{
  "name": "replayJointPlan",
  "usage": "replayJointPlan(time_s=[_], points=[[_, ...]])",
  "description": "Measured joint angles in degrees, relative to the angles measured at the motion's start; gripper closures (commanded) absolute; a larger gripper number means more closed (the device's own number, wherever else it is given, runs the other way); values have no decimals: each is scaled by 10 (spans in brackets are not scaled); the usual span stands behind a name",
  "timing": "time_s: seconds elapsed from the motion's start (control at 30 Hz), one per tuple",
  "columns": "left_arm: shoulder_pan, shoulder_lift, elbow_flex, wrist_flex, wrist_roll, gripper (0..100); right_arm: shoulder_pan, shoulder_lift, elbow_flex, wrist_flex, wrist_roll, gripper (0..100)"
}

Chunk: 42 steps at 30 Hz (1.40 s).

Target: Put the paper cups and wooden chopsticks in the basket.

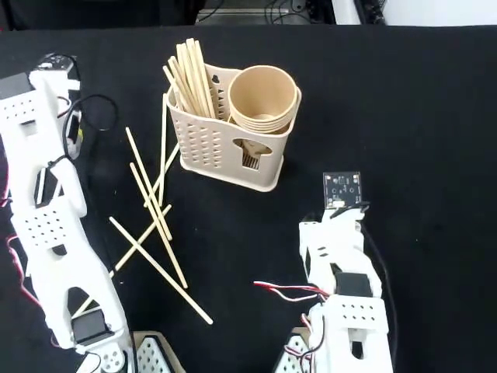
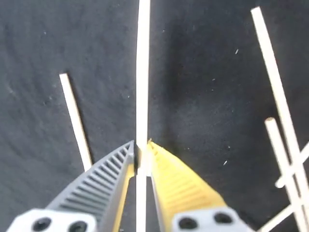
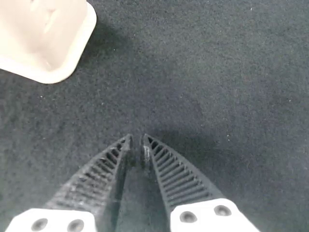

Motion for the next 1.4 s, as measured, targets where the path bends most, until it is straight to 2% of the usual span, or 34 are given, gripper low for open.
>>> replayJointPlan(time_s=[0.13, 0.23, 0.37, 0.47, 0.77, 1.07, 1.2, 1.27, 1.4], points=[[3, -8, 10, 1, 87, 973, 0, 0, 0, 0, 0, 957], [8, -59, 79, 1, 150, 973, 0, 0, 0, 0, 0, 957], [52, -187, 232, -3, 164, 973, 0, 0, 0, 0, 0, 958], [91, -304, 351, -51, 164, 972, 0, 0, 0, 0, 0, 959], [161, -696, 702, -340, 168, 971, 0, 0, 0, 0, 0, 959], [249, -1001, 878, -676, 168, 971, 0, 0, 0, 0, 0, 959], [315, -1072, 910, -815, 179, 971, 0, 0, 0, 0, 0, 959], [331, -1070, 910, -880, 222, 971, 0, 0, 0, 0, 0, 959], [332, -1008, 888, -897, 332, 971, 0, 0, 0, 0, 0, 959]])
